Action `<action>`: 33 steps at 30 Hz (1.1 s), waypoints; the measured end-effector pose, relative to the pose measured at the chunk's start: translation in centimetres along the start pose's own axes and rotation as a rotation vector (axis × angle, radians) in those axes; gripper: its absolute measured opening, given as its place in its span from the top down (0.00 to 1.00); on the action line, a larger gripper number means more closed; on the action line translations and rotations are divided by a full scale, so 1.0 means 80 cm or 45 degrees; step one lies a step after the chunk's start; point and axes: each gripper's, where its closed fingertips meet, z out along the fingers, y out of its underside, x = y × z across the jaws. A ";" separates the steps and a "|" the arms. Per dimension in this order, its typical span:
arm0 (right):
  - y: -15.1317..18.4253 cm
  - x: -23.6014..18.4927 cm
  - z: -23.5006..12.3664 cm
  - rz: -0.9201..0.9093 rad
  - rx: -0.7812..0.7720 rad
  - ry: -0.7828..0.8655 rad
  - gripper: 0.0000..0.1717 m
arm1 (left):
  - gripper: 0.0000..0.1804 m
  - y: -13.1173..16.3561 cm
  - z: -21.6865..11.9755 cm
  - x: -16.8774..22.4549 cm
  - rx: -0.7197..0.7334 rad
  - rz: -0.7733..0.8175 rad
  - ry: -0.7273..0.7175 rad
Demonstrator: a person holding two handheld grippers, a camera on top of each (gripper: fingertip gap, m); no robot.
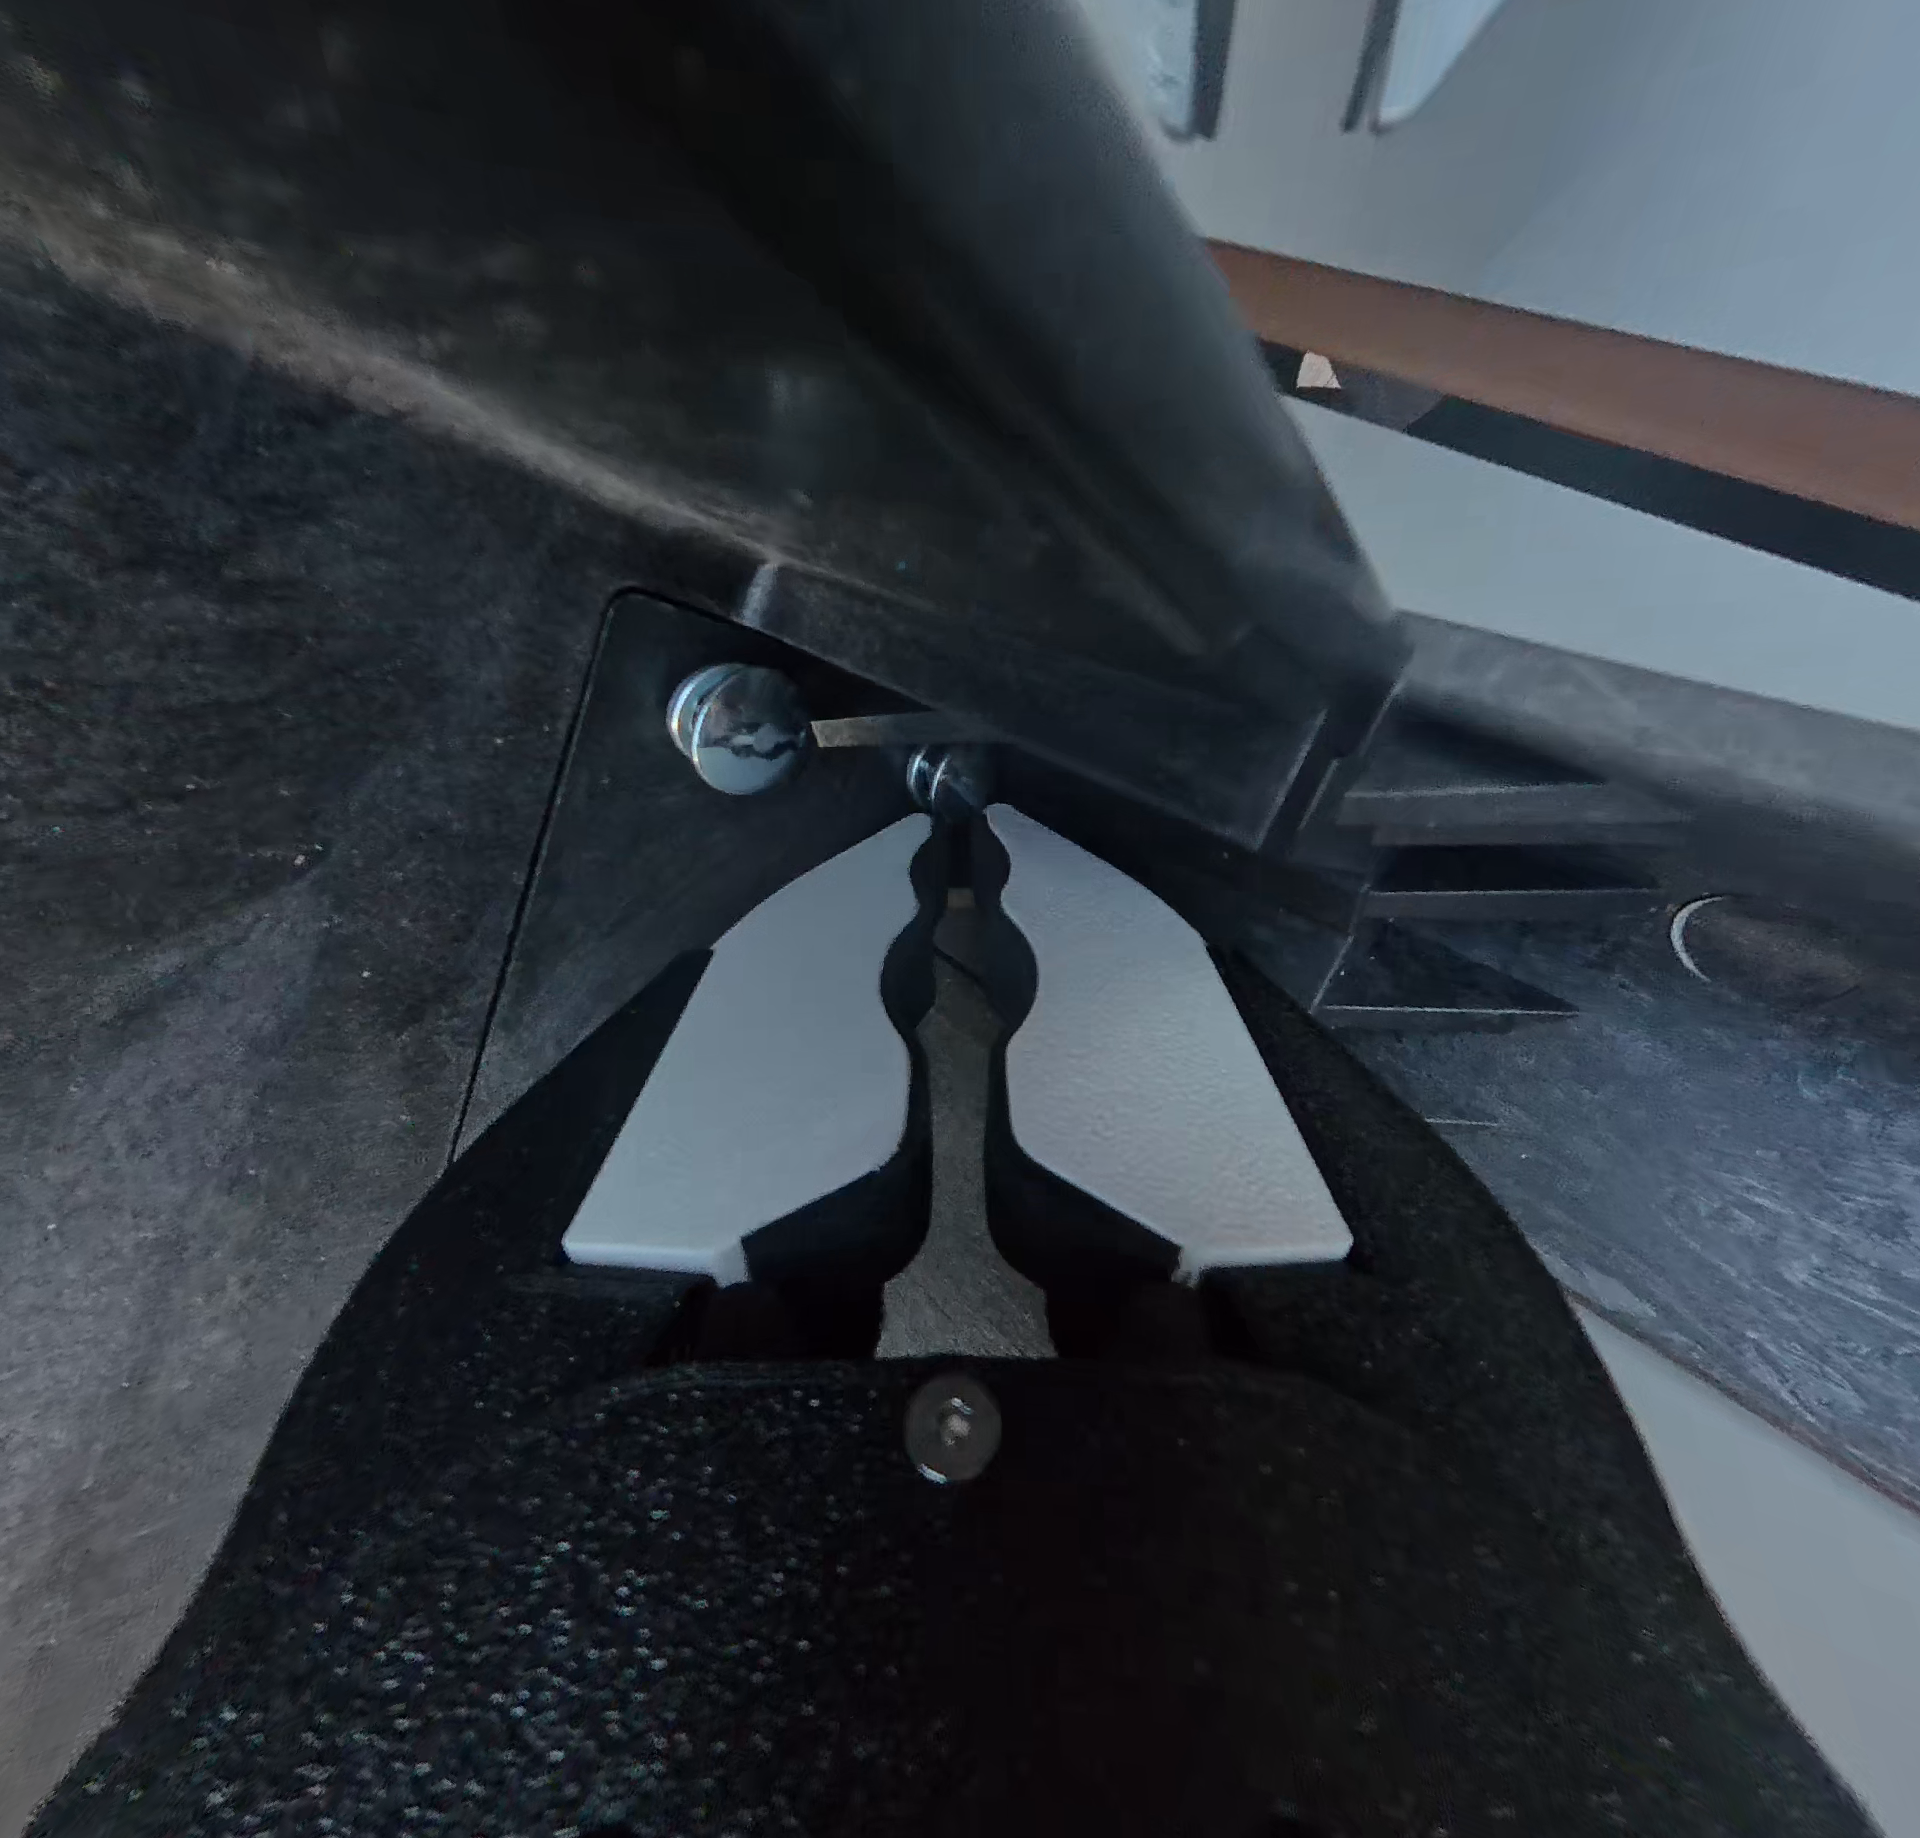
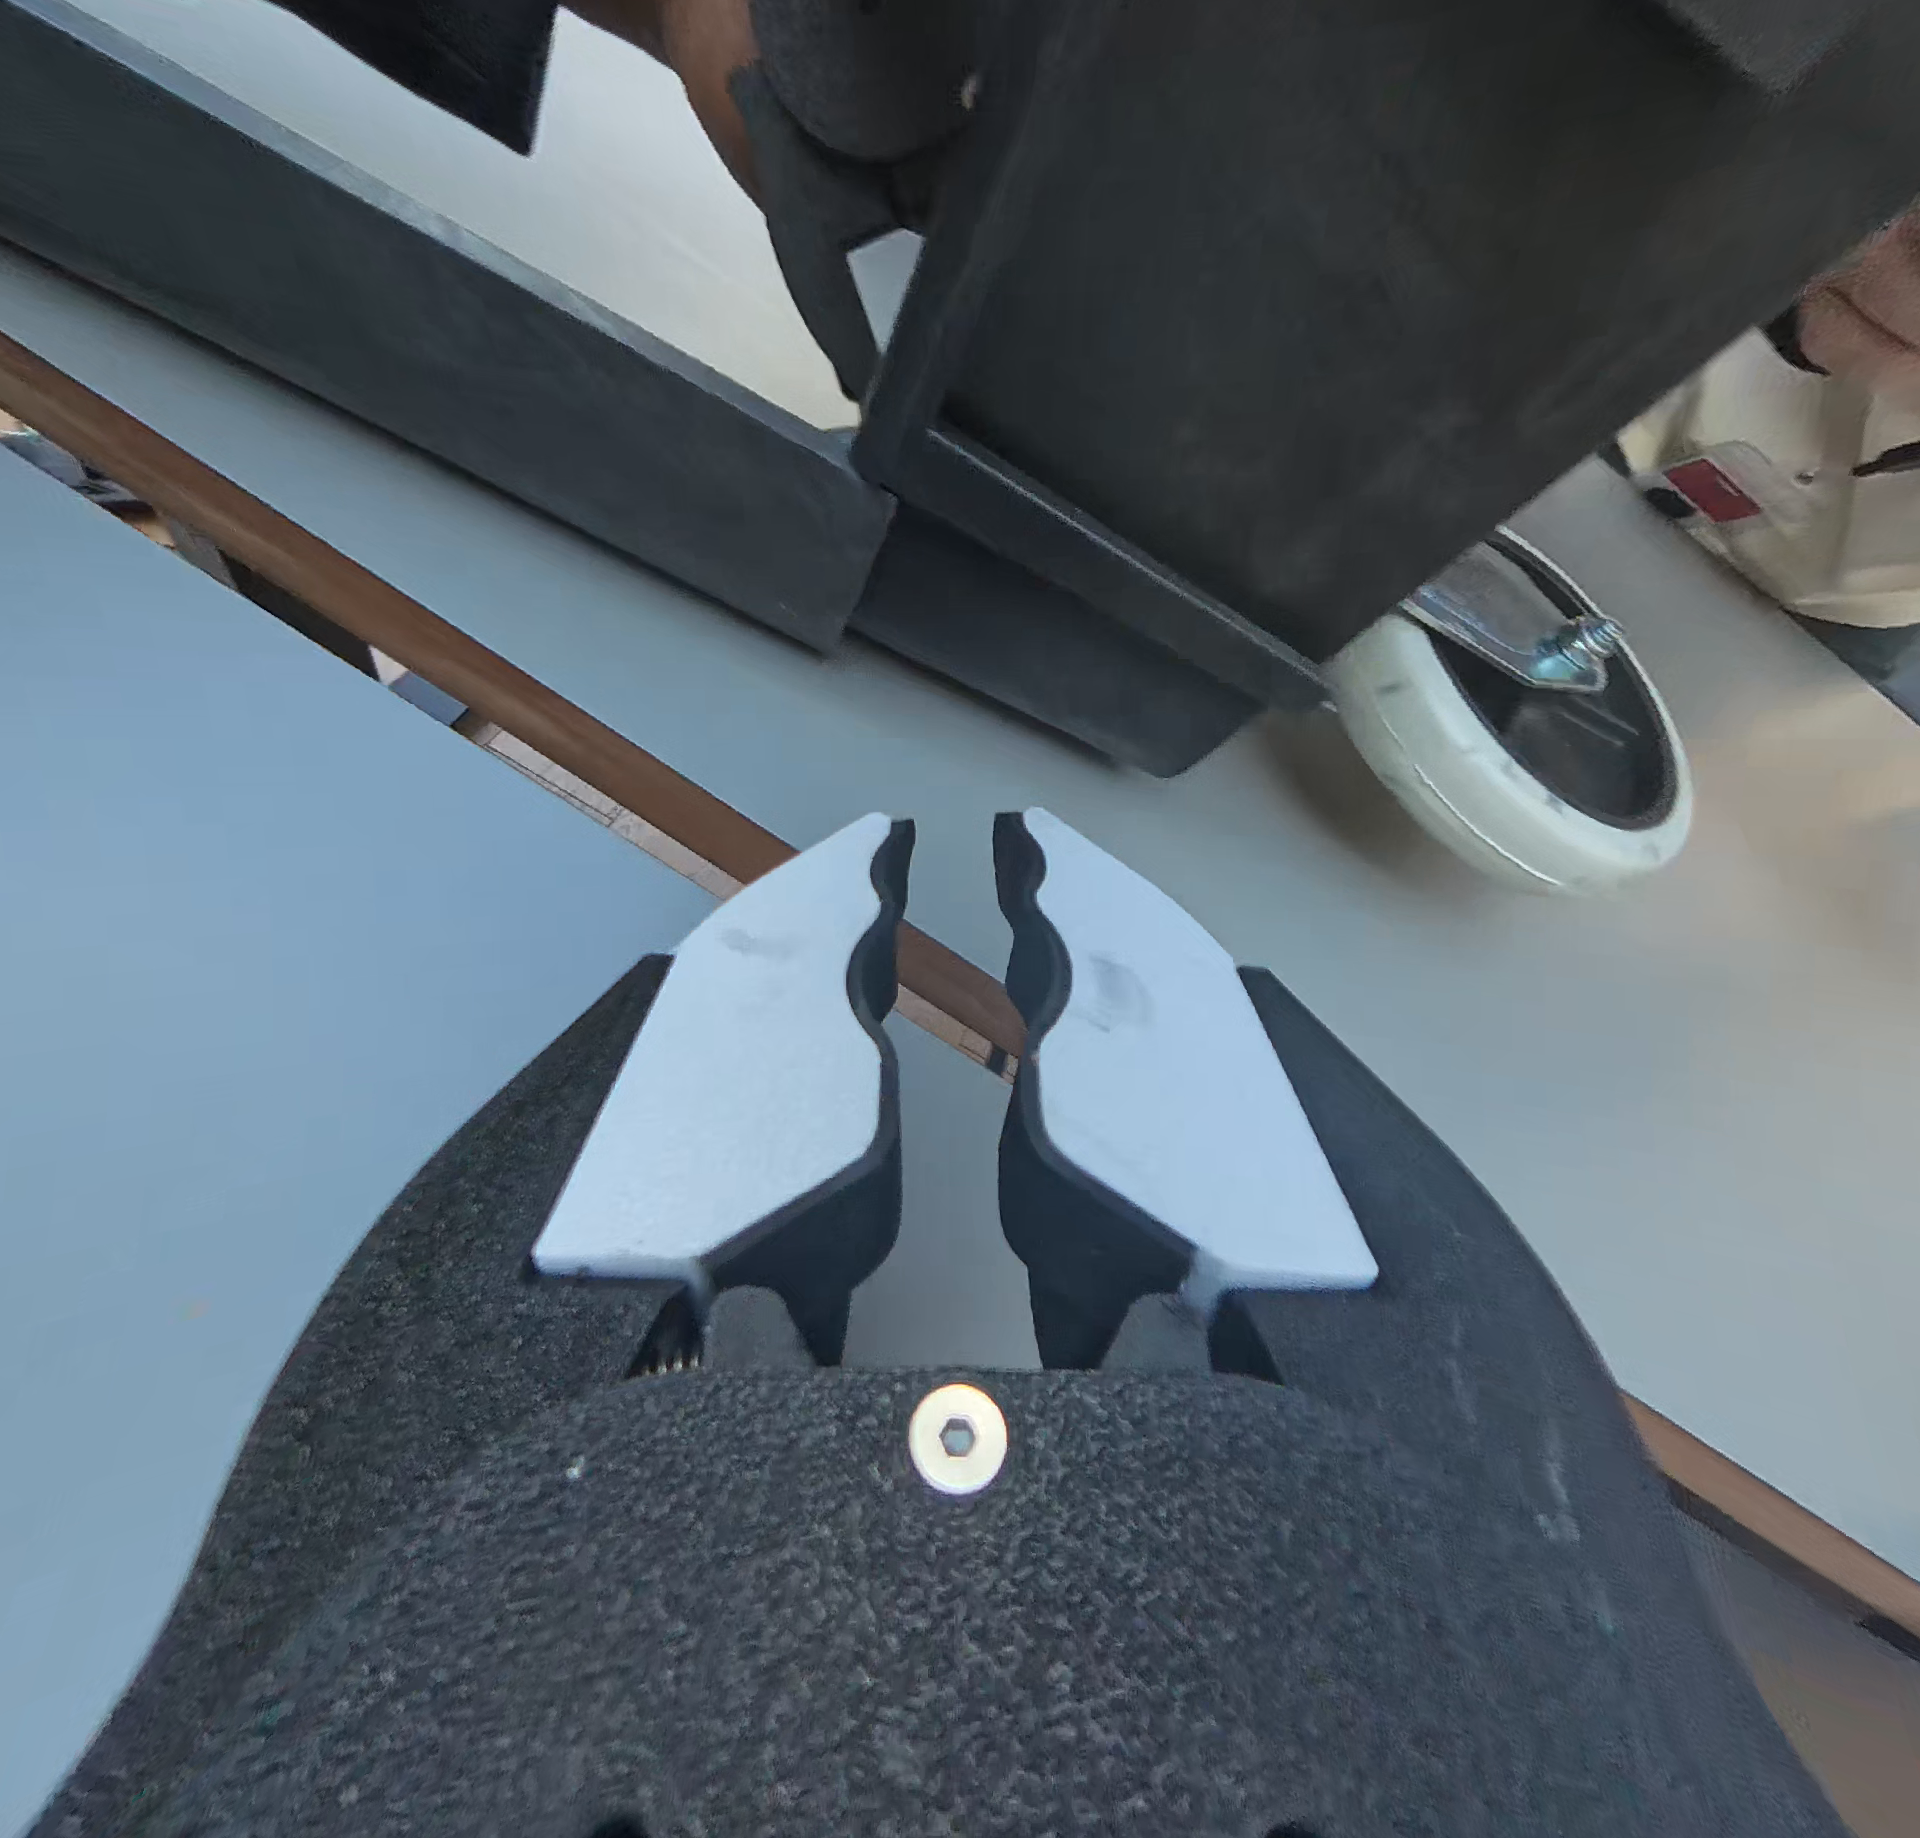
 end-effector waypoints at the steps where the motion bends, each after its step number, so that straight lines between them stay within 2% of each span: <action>1: 0.006 0.010 -0.006 -0.005 -0.008 0.022 0.91 | 0.99 0.001 0.000 0.000 -0.006 0.003 -0.010; 4: 0.022 0.041 -0.023 -0.013 0.010 0.067 0.91 | 1.00 0.002 0.000 0.000 -0.029 0.015 -0.045; 8: 0.045 0.059 -0.041 0.053 0.022 0.011 0.89 | 1.00 0.002 -0.001 0.000 -0.047 0.022 -0.065; 12: 0.083 0.079 -0.063 -0.029 -0.058 0.067 0.89 | 0.99 0.003 -0.001 -0.001 -0.059 0.021 -0.074; 19: 0.140 0.107 -0.095 0.097 -0.046 0.017 0.87 | 0.99 0.003 -0.002 0.000 -0.051 0.023 -0.069; 22: 0.146 0.112 -0.094 0.111 -0.037 -0.003 0.88 | 0.99 0.003 -0.001 0.000 -0.047 0.017 -0.063; 26: 0.134 0.121 -0.094 0.092 0.033 0.004 0.88 | 0.99 0.003 0.000 0.000 -0.043 0.014 -0.051; 33: 0.131 0.117 -0.078 0.066 -0.010 -0.041 0.88 | 1.00 0.003 0.000 0.000 -0.032 0.027 -0.050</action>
